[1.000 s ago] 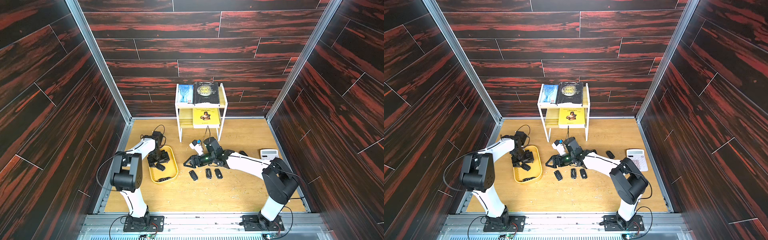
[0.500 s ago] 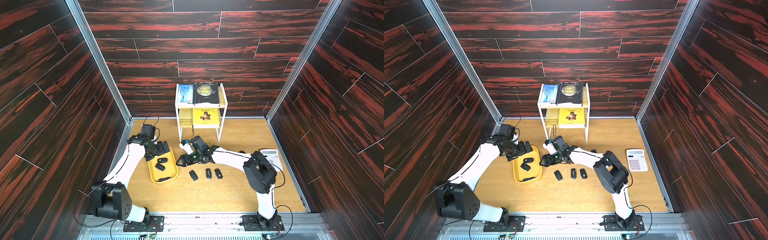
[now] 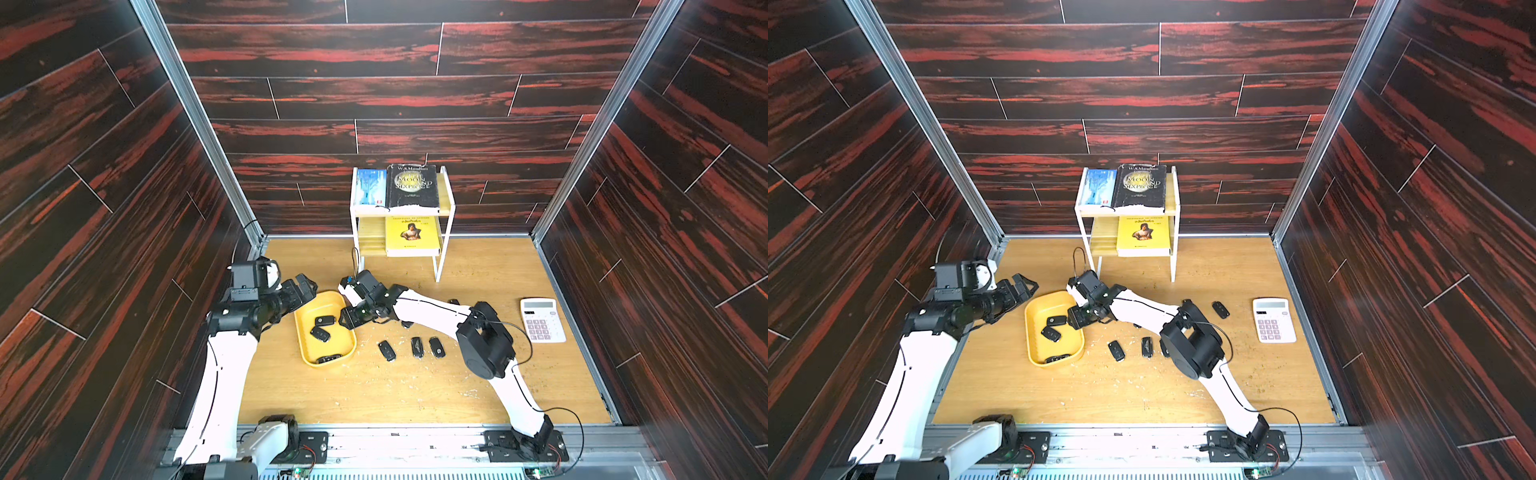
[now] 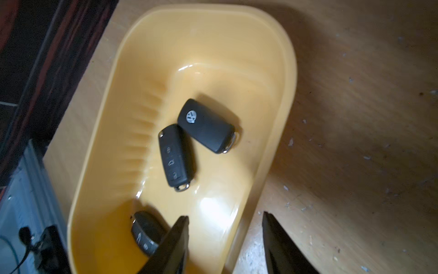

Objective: Place the car key into the storage box
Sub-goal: Move the storage box to the center of the board.

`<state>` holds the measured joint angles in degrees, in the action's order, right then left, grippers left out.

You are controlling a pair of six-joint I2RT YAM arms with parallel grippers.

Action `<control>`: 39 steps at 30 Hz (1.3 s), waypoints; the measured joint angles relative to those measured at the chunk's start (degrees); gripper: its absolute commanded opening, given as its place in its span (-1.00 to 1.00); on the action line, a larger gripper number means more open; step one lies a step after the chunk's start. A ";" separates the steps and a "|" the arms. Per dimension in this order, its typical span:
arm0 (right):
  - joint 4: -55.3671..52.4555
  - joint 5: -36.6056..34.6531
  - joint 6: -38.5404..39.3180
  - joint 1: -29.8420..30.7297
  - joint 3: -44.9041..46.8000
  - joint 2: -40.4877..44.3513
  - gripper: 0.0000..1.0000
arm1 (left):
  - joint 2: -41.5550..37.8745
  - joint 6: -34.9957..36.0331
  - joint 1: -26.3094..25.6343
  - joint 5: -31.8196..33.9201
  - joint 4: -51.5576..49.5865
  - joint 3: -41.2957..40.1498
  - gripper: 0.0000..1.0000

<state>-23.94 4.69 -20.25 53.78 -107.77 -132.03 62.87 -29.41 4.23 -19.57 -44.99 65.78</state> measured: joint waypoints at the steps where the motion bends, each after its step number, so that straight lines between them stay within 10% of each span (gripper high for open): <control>1: -0.90 -1.18 0.07 0.00 -1.18 -0.85 -0.03 | 0.15 0.00 0.00 -0.28 -0.28 -0.37 1.00; 16: -16.33 -23.56 2.99 4.68 -26.25 -13.20 -0.57 | 0.79 0.44 0.46 -2.71 0.98 -1.42 1.00; 39: -21.40 -31.69 -0.26 5.40 -28.26 -14.25 -0.96 | -1.49 0.20 3.26 -2.73 1.75 -1.97 1.00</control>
<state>-45.34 -27.00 -20.51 59.18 -136.03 -146.28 61.39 -29.21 7.49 -22.31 -43.24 63.81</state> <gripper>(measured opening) 0.105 0.999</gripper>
